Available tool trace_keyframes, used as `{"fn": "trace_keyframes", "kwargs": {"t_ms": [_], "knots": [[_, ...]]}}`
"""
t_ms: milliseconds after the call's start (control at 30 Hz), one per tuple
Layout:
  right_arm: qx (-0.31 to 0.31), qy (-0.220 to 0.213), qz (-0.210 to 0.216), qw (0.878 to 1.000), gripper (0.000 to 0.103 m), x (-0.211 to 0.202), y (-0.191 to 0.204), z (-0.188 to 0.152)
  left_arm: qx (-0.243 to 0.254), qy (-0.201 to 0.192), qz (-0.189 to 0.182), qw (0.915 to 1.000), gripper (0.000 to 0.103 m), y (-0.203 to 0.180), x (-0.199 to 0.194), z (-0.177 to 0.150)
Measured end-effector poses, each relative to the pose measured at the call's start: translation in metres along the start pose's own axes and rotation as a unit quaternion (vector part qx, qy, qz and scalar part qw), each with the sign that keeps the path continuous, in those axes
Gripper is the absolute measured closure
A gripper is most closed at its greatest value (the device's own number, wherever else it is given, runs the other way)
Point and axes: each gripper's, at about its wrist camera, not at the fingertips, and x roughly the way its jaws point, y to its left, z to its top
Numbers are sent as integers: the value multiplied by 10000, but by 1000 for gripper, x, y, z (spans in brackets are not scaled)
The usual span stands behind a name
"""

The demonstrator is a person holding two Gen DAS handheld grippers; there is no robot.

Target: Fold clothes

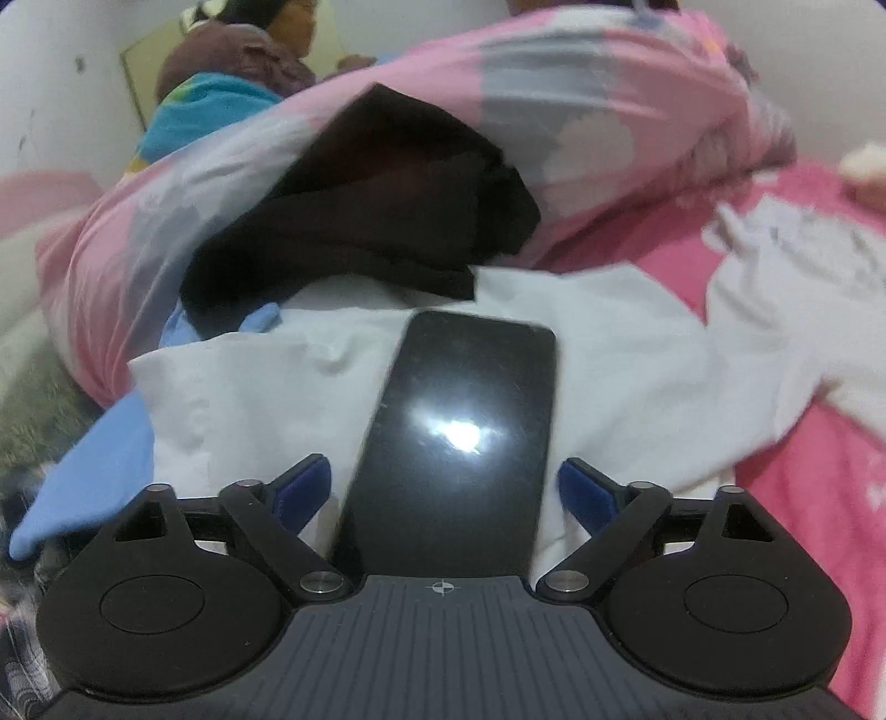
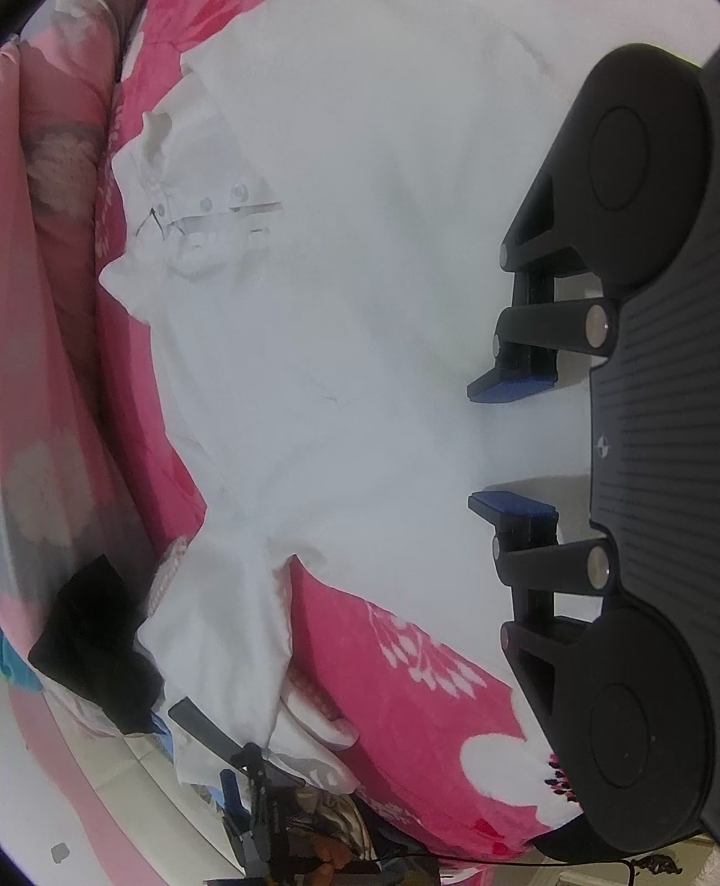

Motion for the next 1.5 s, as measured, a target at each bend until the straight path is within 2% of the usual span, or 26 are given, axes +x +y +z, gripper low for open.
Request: {"fn": "trace_keyframes", "kwargs": {"t_ms": [133,267,500,667,767,933,1000,1167,1233,1300,1367,1500], "knots": [[-25,2,-4,10000,64,1,1,1,-205,12,-301,9993,20,15,1,4],[-17,-3,3,10000,64,2,2,1,154,240,-309,9991,19,5,12,-1],[-9,-14,-9,10000,64,2,3,0,272,455,-356,9980,19,-2,18,-7],[16,-29,-5,10000,64,2,4,0,51,667,-322,9972,22,-4,31,-6],[36,-57,19,10000,64,2,4,-1,11,626,-169,9979,24,-10,21,-8],[56,-107,108,9999,64,1,4,-4,-133,713,-188,9972,24,-17,-12,-22],[50,-127,150,9998,64,0,4,-5,-249,761,-315,9963,24,-23,-30,-32],[10,-164,247,9996,64,-2,7,-9,-235,934,-929,9910,24,-67,-73,-69],[0,-168,276,9995,64,-2,7,-11,-214,1103,-1286,9853,24,-89,-80,-86],[-4,-177,288,9994,64,-2,7,-12,-135,1304,-1374,9818,24,-110,-78,-101],[11,-179,299,9994,64,-2,6,-12,-276,1263,-1348,9824,23,-111,-76,-104],[14,-178,295,9994,64,-3,6,-12,-1061,1421,-1665,9700,24,-86,-76,-94]]}}
